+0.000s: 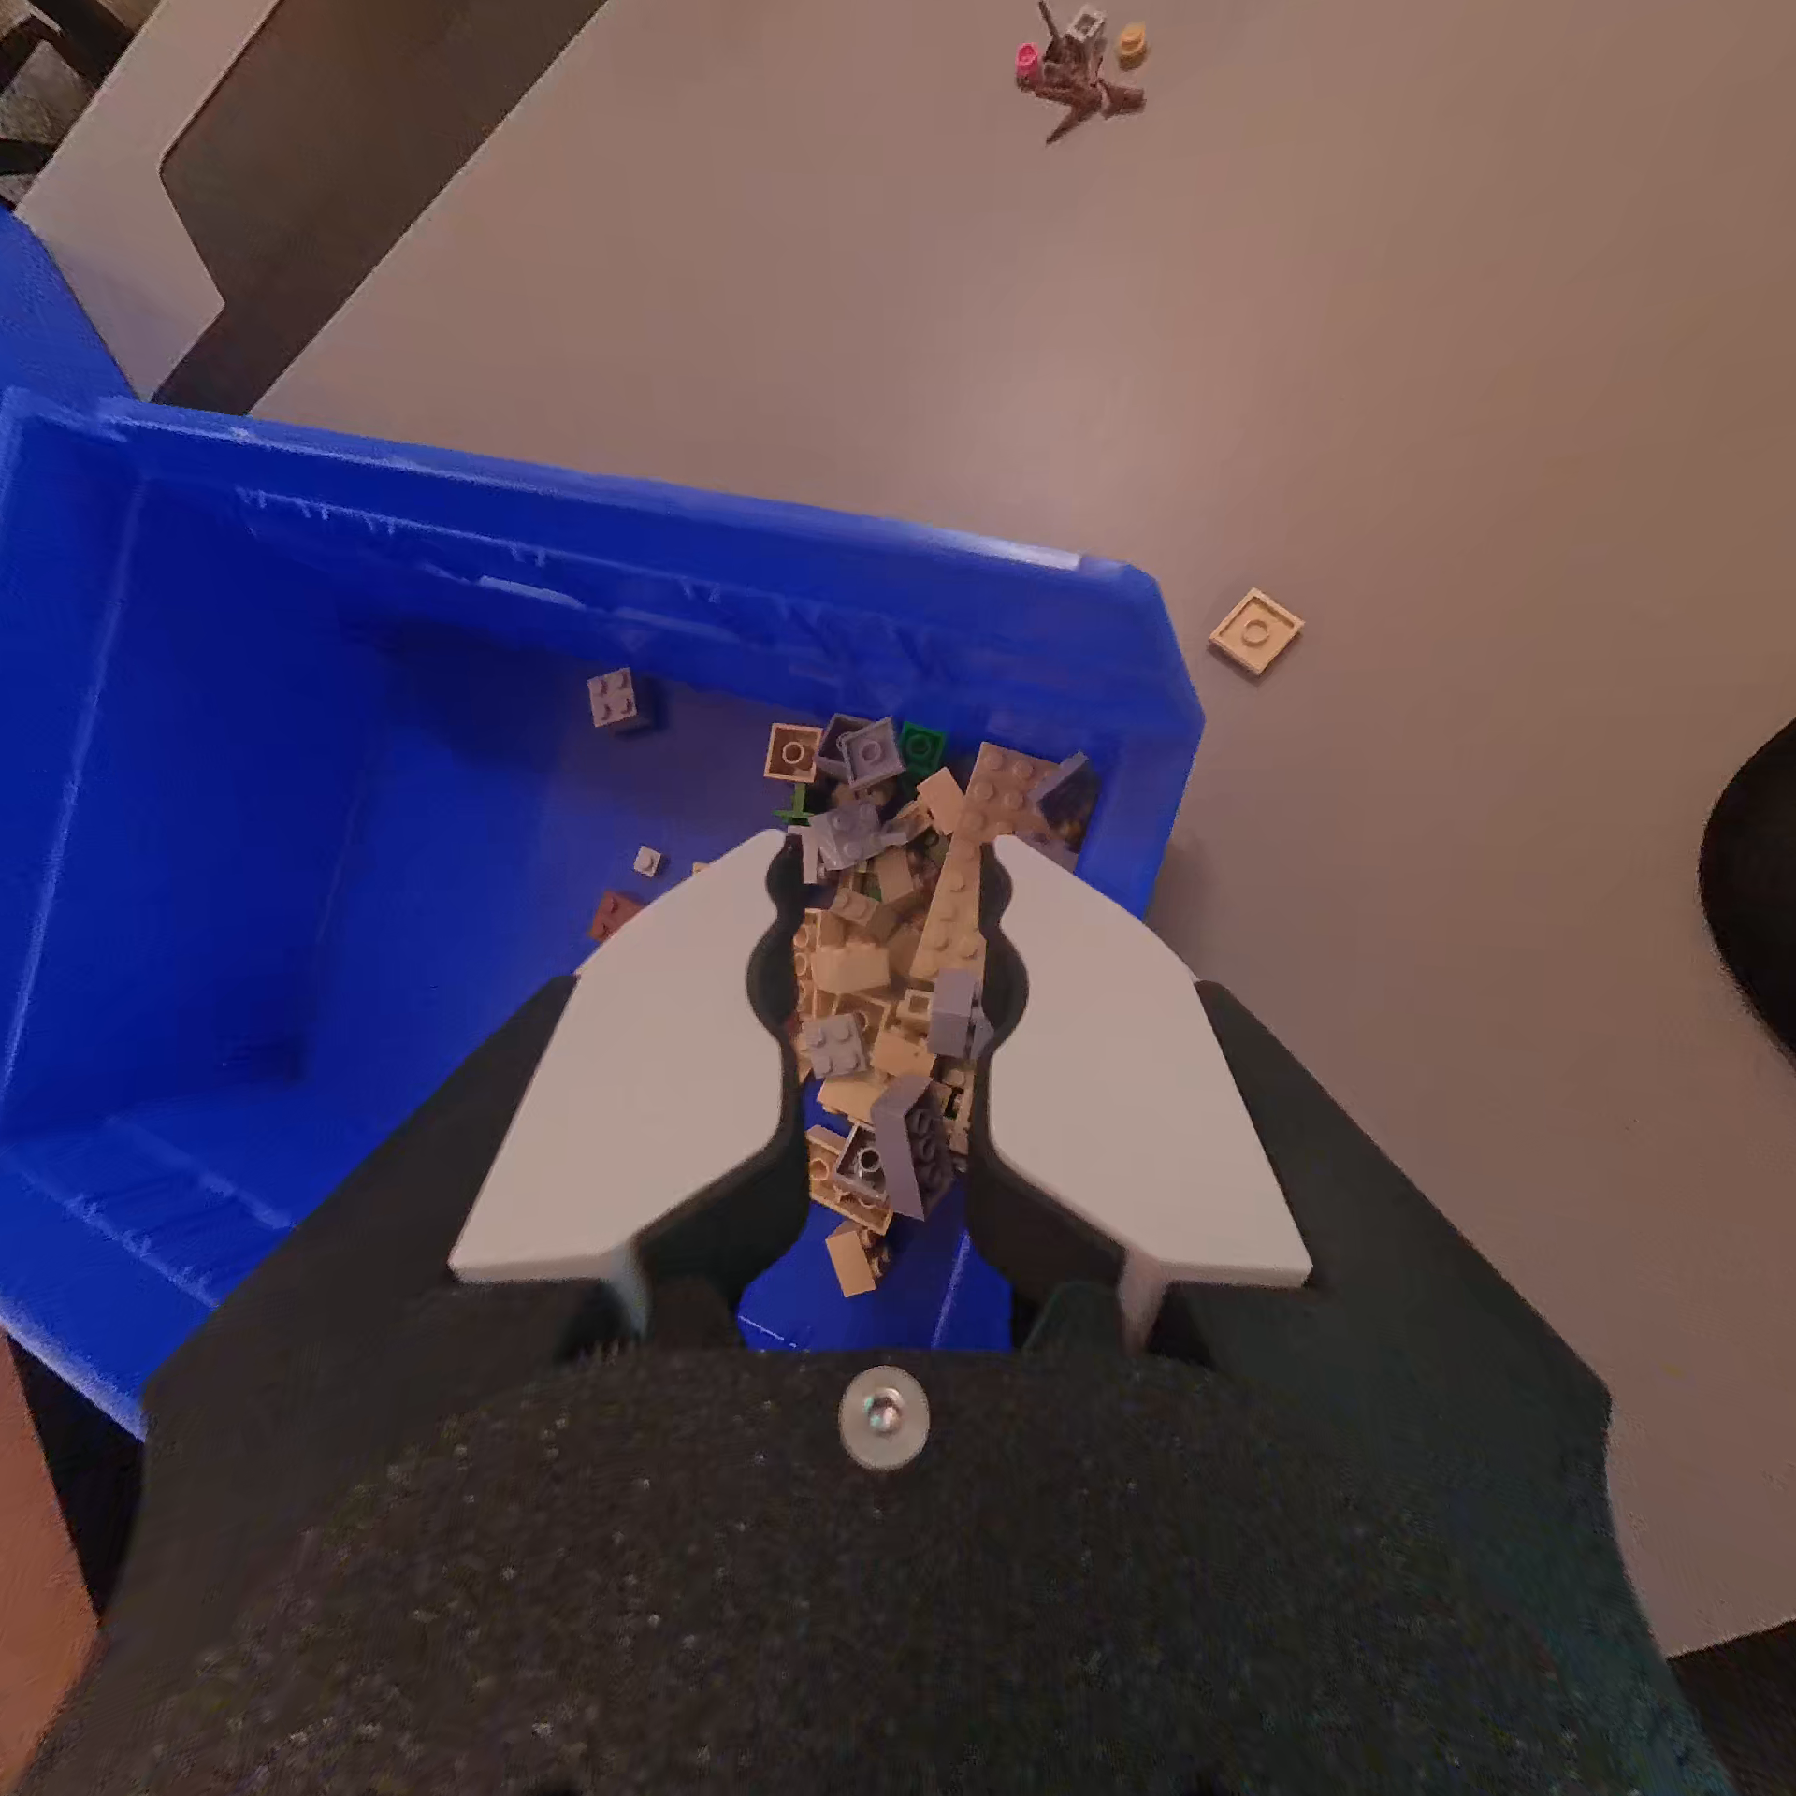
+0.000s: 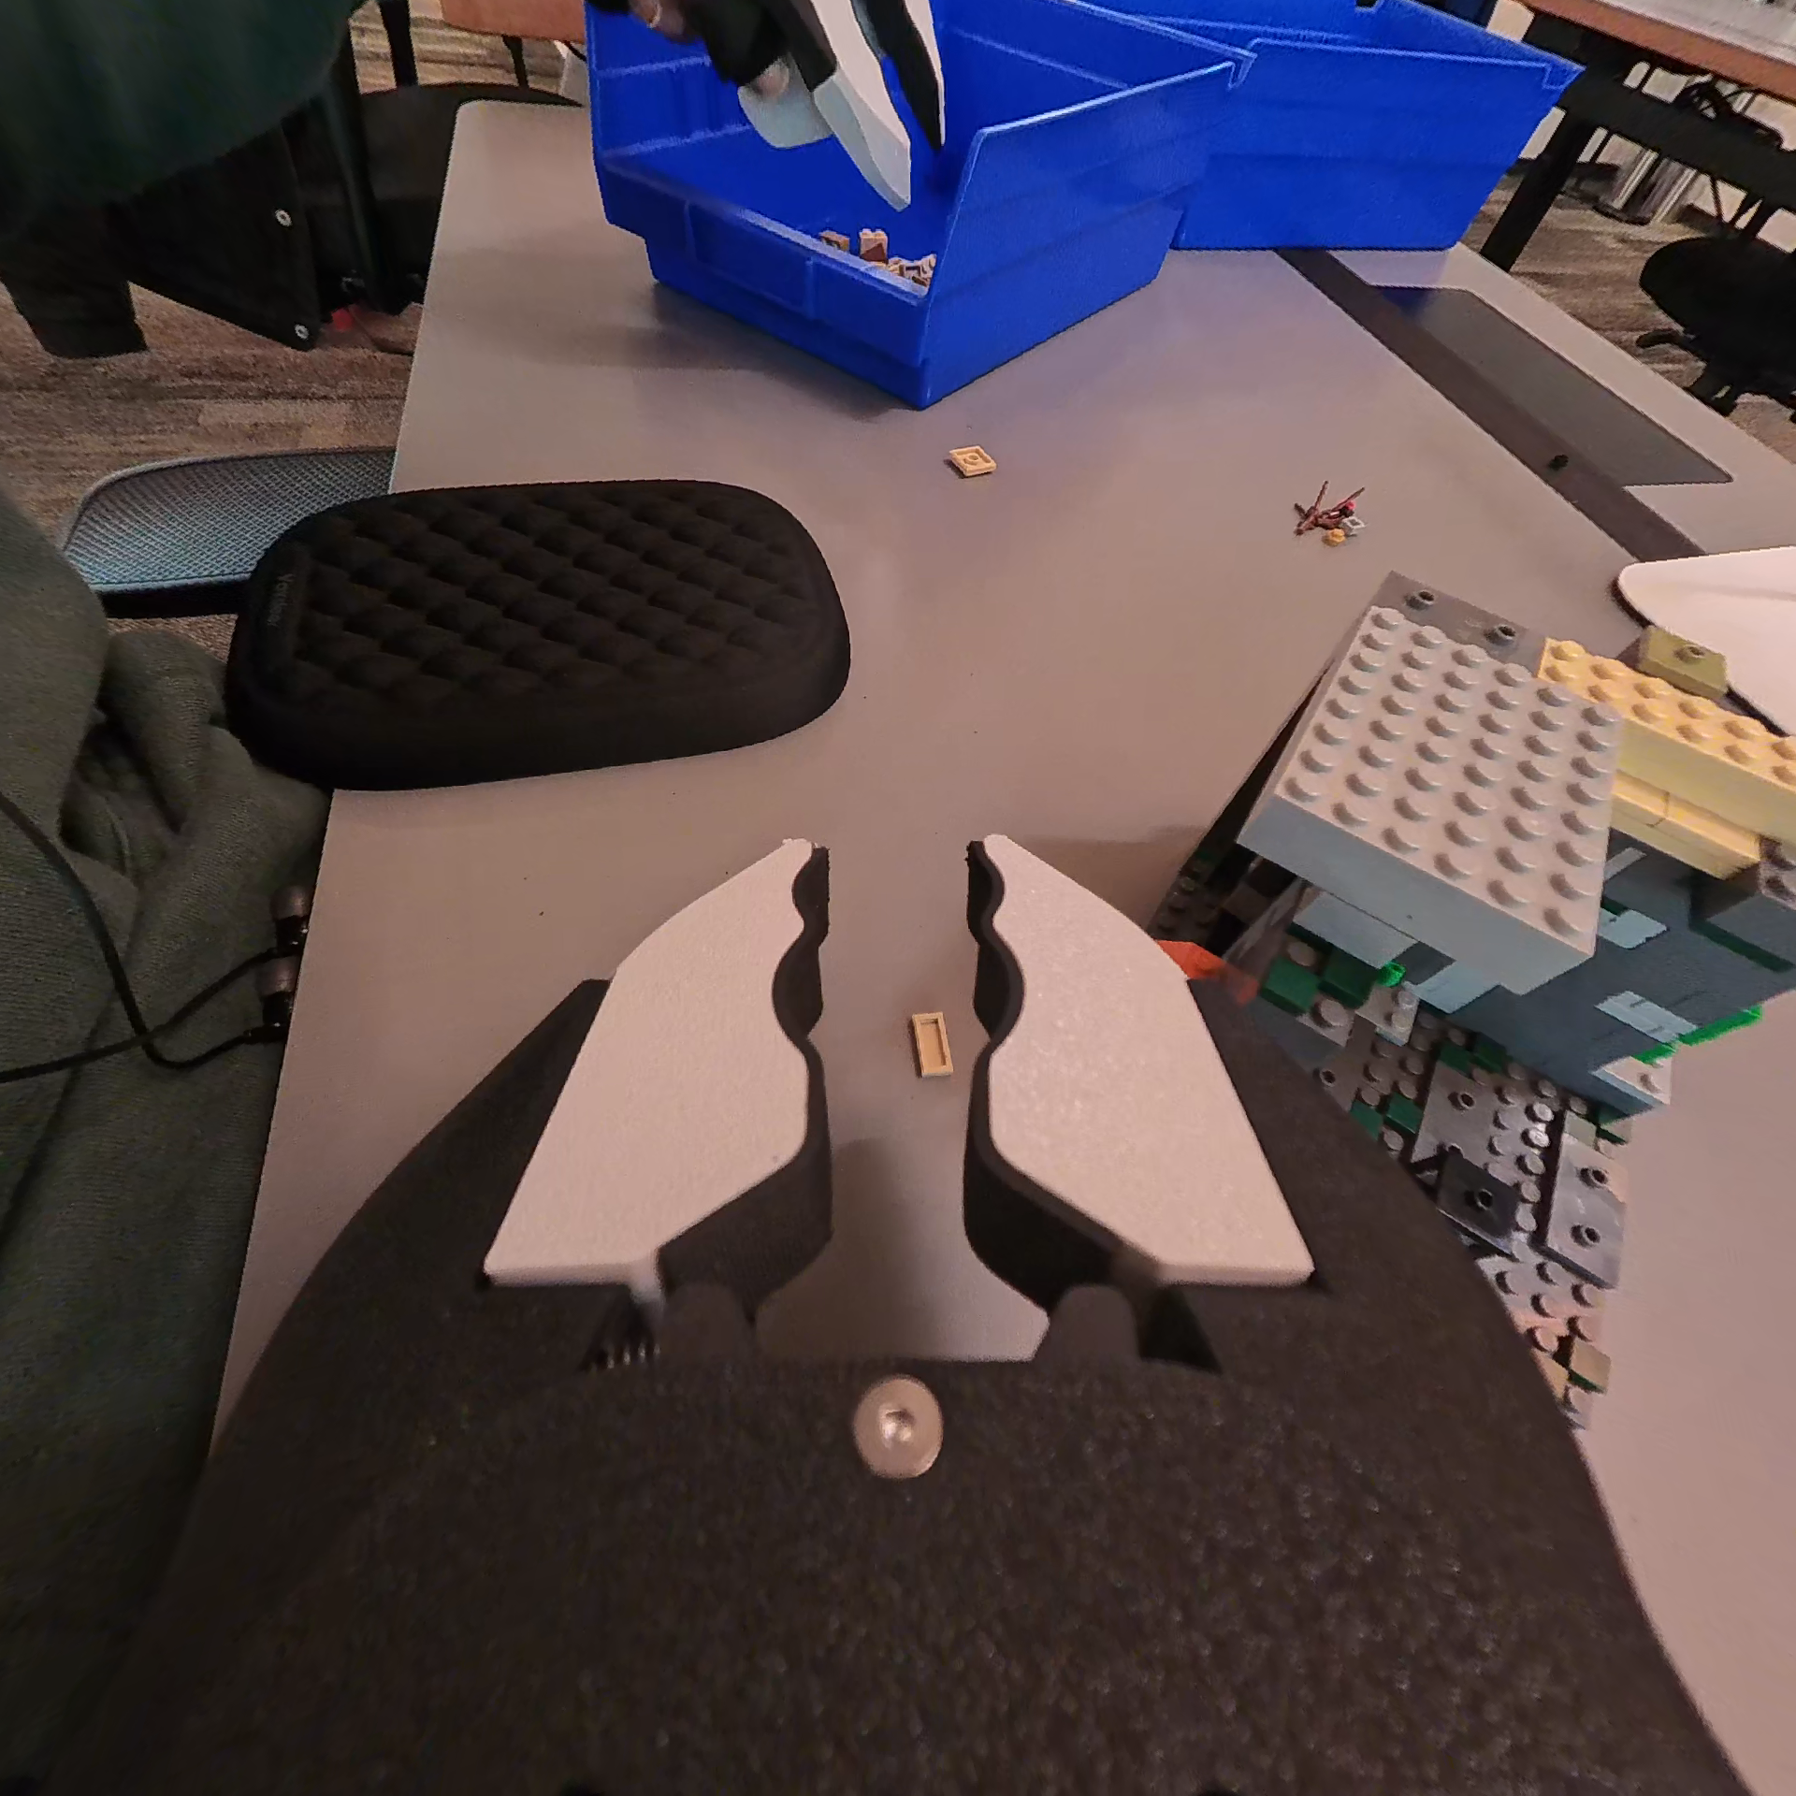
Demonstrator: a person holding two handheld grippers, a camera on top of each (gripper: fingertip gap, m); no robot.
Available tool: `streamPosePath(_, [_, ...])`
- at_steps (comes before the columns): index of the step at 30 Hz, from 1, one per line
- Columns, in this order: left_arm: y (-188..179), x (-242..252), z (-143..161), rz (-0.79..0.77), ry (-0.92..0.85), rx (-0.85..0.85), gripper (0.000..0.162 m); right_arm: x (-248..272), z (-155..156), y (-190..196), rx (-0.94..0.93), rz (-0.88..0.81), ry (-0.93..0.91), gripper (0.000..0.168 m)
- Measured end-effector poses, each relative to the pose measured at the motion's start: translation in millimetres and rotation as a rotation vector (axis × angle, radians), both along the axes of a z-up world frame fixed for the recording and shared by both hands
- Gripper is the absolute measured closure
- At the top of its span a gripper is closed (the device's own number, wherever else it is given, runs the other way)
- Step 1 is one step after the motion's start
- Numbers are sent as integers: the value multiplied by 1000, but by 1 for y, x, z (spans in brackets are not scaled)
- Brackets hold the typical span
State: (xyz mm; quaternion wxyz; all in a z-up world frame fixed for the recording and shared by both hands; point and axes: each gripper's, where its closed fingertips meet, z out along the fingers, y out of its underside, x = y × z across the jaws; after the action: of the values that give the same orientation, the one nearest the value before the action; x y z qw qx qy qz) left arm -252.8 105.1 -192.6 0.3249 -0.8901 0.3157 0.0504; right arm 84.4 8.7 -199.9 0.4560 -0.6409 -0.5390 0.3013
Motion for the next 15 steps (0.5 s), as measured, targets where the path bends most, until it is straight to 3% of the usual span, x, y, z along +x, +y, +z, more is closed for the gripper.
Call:
streamPosePath(8, [-28,80,2,-268,-93,-15,139,0,-1,0,-1,2,-6,141])
streamPosePath(11, [-39,109,-22,-356,-49,-121,133,0,-1,-1,2,3,-7,141])
streamPosePath(15, [-24,112,-57,-298,70,-205,129,0,-1,-1,2,2,-5,141])
